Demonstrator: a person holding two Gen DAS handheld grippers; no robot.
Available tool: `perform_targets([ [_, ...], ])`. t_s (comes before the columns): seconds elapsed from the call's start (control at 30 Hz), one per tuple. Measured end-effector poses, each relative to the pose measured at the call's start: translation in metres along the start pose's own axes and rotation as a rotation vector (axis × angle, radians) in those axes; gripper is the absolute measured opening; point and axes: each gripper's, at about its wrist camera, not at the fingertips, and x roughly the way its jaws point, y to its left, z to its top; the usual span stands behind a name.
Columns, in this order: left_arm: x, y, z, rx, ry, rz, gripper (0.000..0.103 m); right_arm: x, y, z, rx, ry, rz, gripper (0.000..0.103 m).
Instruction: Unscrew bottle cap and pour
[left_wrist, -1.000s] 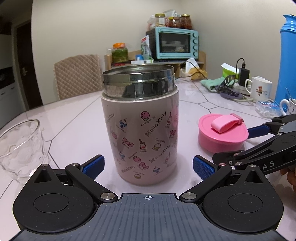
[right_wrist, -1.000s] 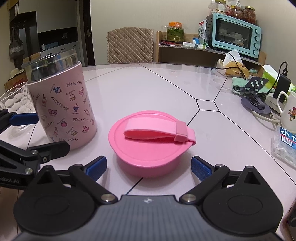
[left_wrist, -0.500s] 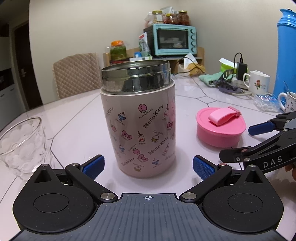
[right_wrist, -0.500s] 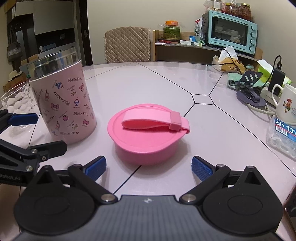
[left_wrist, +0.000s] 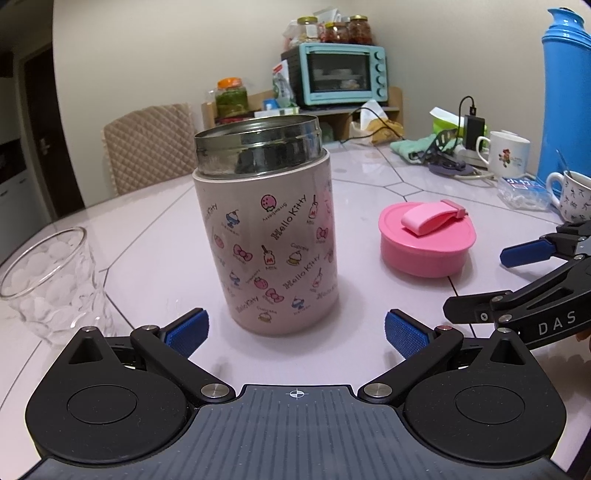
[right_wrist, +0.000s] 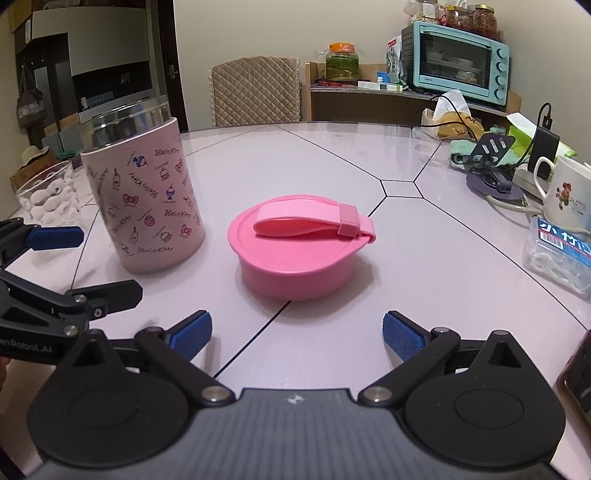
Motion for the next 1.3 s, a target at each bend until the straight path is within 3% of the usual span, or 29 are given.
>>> perform_targets([
  [0.7,-0.035,-0.012,-0.01,-0.101,-0.04,0.085,0.103,-0.043,-0.001,-0.013,0.006,-0.106,-0.023,0.1],
  [1.3,-0.07,-0.029,-0.013,-0.151,-0.12,0.105,0.103,-0.069,0.002,-0.023,0.026,-0.163,-0.002,0.102],
])
